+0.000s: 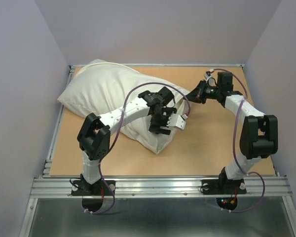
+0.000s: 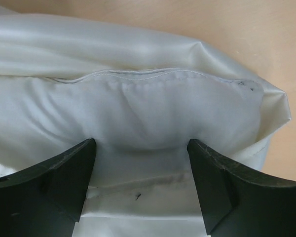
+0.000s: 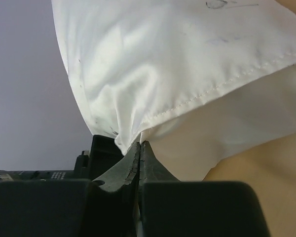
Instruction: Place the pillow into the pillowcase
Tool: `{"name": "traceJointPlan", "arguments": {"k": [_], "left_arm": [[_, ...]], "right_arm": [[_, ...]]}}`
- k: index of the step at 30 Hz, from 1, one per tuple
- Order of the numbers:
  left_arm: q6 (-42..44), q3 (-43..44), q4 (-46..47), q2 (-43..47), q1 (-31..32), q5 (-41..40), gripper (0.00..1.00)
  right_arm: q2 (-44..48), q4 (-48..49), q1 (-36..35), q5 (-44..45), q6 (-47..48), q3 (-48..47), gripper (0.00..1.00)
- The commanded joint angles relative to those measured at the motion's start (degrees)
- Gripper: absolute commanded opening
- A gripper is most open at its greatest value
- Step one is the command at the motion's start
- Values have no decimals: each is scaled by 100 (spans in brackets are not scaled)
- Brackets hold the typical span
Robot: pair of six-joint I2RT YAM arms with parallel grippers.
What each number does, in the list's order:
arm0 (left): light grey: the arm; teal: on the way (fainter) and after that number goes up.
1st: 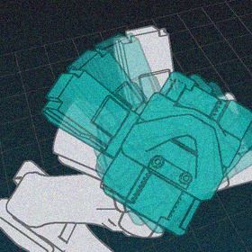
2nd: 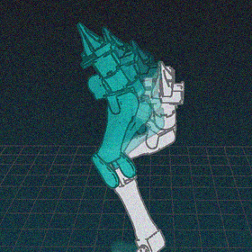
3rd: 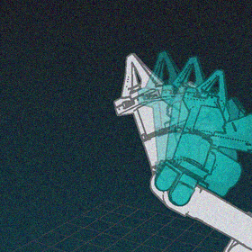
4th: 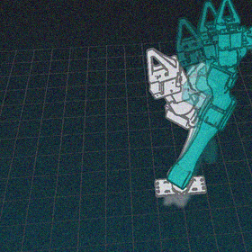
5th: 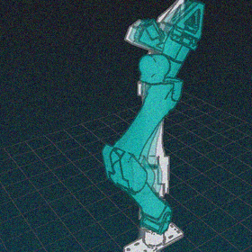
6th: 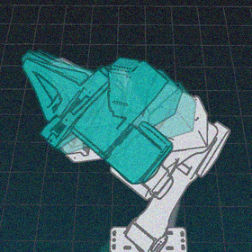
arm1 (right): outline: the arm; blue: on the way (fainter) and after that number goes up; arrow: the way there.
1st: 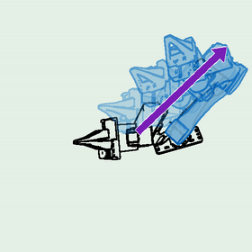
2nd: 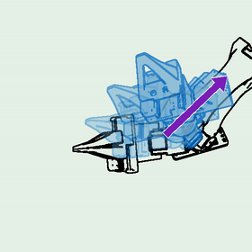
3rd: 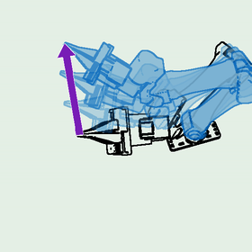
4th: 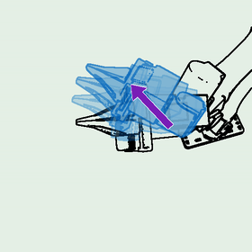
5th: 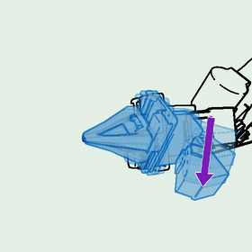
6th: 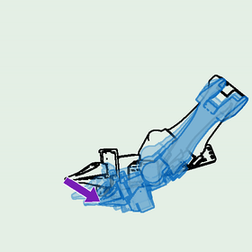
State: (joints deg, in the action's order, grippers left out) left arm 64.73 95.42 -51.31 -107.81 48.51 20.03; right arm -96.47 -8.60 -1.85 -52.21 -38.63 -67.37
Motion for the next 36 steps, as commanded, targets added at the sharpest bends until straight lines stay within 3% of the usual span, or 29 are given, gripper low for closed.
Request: {"name": "traceJointPlan", "arguments": {"k": [1, 4, 6, 7, 8, 9, 10, 13, 19, 26, 30, 34, 36], "left_arm": [[-540, -619, 1218, -21, 79, -596, 88], [-698, -1234, 2085, -12, 123, -1149, 84], [-1030, -1131, 2256, -143, 89, -1370, 59], [-1224, -774, 2205, -335, -34, -1275, 29], [-1496, -518, 2126, -424, -165, -1143, 14], [-1777, -254, 2064, -486, -332, -950, 3], [-2310, 218, 1968, -548, -716, -705, 0], [-3120, 740, 2211, -496, -1158, -149, 0], [-4204, 689, 3635, -267, -1476, -342, 0], [-4713, 873, 3435, -732, -1441, 229, 0], [-5530, 1189, 4119, -987, -1406, -69, 0], [-7039, 1962, 4584, -1645, -1388, -499, 0], [-7237, 2016, 4726, -1804, -1327, -815, 0]], "right_arm": [[225, 219, 62, -255, -136, -276, 1], [233, 218, 62, -316, -162, -250, 1], [216, 218, 62, -343, -162, -241, 1], [225, 210, 62, -326, -145, -198, 0], [268, 192, 62, -317, -127, -162, 1], [295, 166, 53, -317, -84, -145, 0], [330, 70, 62, -308, 13, -101, 1], [453, -97, 53, -281, 189, 101, 1], [541, -352, 62, -273, 487, 216, 1], [392, -669, 53, -53, 813, -337, 1], [435, -704, 62, -464, 612, -268, 1], [506, -687, 53, -1115, 244, -66, 1], [506, -661, 53, -1406, 41, -109, 1]]}}
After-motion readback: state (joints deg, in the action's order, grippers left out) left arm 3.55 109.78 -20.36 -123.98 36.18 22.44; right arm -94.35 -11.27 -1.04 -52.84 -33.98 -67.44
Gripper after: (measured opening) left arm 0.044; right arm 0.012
